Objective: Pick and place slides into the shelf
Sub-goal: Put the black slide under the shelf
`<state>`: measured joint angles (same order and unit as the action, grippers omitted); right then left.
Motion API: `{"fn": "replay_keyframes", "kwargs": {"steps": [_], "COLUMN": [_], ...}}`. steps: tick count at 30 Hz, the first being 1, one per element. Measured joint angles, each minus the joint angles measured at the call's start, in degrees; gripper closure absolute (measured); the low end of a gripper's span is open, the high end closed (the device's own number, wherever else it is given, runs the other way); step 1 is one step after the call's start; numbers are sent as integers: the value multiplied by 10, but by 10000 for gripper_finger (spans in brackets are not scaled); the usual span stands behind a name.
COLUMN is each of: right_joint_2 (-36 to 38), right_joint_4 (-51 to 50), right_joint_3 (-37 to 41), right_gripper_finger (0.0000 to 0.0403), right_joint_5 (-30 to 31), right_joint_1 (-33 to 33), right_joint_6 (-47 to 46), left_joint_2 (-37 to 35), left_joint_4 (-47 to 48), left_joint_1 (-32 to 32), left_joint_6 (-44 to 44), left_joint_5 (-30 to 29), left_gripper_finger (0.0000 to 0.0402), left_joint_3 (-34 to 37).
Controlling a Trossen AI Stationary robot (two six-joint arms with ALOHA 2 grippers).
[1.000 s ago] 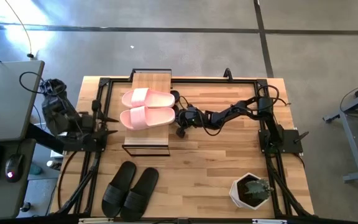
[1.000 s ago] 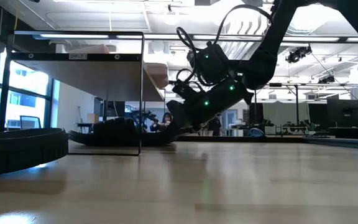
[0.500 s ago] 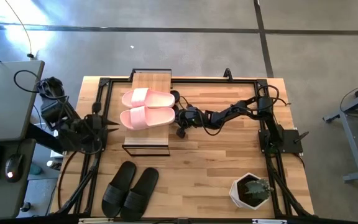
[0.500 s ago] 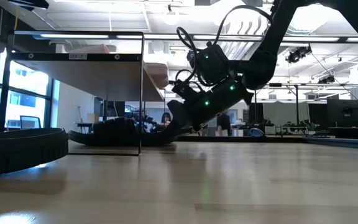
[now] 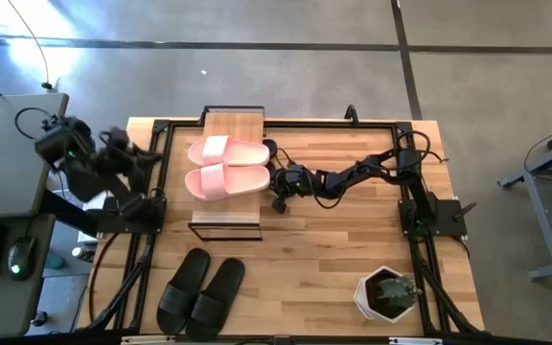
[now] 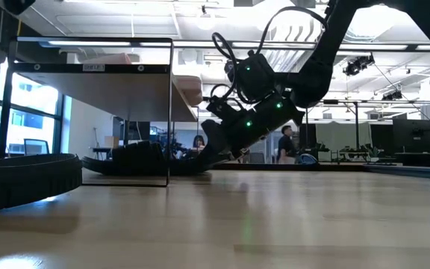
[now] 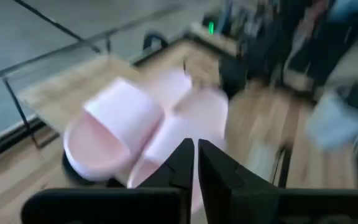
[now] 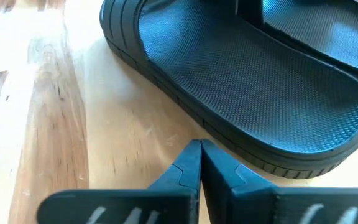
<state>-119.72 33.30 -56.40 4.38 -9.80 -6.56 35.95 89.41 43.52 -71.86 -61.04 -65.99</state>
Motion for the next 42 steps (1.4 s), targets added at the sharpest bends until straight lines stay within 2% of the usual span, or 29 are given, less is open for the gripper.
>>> {"fn": "replay_keyframes", "kwargs": {"steps": [3,8,11,13,15,19,21,23,25,29,30,42], "right_joint_2": [0,0,0,0,0,0,0,0,0,0,0,0], "right_joint_4": [1,0,0,0,0,0,0,0,-1,-2,-3,-8], "right_joint_3": [0,0,0,0,0,0,0,0,0,0,0,0], "right_gripper_finger": [403,403,403,403,403,403,403,403,403,403,403,403], "right_joint_5": [-9,-16,-18,-21,-27,-40,-40,-42,-43,-49,-49,-69], "right_joint_1": [-1,-5,-7,-10,-13,-19,-19,-19,-18,-18,-18,-14], "right_joint_6": [-5,-9,-9,-9,-9,-9,-9,-9,-9,-7,-5,-11], "left_joint_2": [-20,-36,-39,-39,-39,-38,-37,-38,-38,-40,-39,-21], "left_joint_4": [5,-8,-67,-148,-242,-425,-482,-514,-524,-521,-522,-647], "left_joint_1": [-35,-69,-56,-30,6,75,103,125,139,153,156,153], "left_joint_6": [23,97,185,278,387,595,678,727,747,754,767,842], "left_joint_5": [-22,-117,-152,-146,-107,27,90,126,170,372,404,503], "left_gripper_finger": [399,393,397,400,399,401,400,400,401,400,400,401], "left_joint_3": [-35,-120,-167,-179,-176,-141,-122,-108,-97,-76,-71,45]}}
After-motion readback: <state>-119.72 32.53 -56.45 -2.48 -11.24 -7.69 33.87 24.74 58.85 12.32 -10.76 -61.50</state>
